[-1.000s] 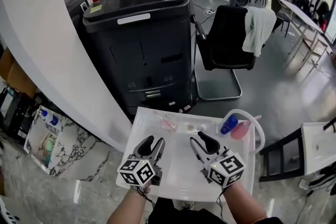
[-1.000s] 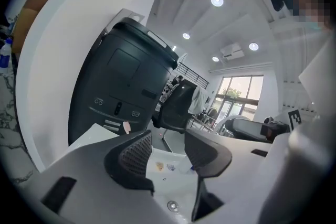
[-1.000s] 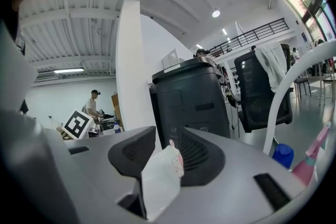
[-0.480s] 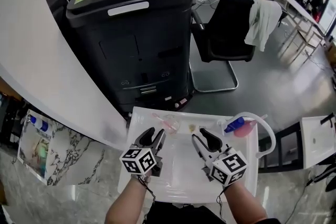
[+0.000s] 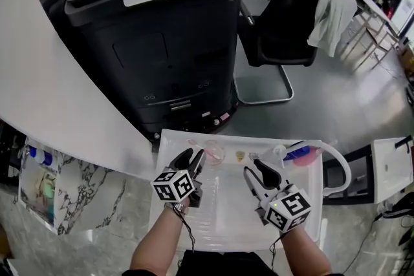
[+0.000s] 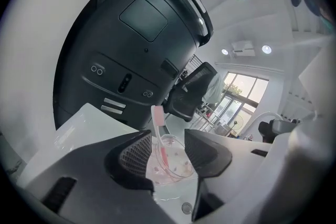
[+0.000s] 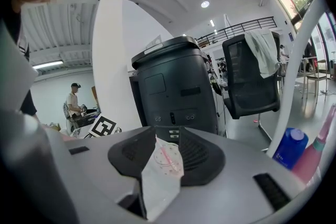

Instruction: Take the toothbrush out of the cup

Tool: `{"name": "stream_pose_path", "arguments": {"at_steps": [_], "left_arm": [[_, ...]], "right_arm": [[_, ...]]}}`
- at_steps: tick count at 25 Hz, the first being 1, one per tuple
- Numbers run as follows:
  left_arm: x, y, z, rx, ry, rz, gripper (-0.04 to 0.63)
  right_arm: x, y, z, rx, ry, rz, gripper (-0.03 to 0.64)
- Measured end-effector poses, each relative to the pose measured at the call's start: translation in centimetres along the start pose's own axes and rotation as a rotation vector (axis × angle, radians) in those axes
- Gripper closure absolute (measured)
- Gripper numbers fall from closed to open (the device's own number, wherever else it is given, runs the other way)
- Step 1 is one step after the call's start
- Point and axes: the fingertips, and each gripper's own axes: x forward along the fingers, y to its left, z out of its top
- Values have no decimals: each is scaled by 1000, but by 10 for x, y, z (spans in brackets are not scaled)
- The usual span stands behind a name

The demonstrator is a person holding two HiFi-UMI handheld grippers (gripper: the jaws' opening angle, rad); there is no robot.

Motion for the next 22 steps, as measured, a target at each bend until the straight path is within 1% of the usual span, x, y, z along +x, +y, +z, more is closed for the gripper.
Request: {"name": "stream_pose_path", "arguments": {"at_steps": [4, 13, 16, 22], "left_arm": [[16, 9, -4, -3, 26, -1, 394], [34, 23, -6, -8, 47, 8, 401], [35, 25, -4, -1, 43, 10, 442], [34, 18, -3, 14, 37, -9, 522]], "right_arm": [[6, -5, -7, 12, 17, -17, 479], [22, -15, -17, 38, 39, -25, 479], [25, -17, -17, 46, 41, -25, 480], [25, -21, -17, 60, 36, -30, 480]]}}
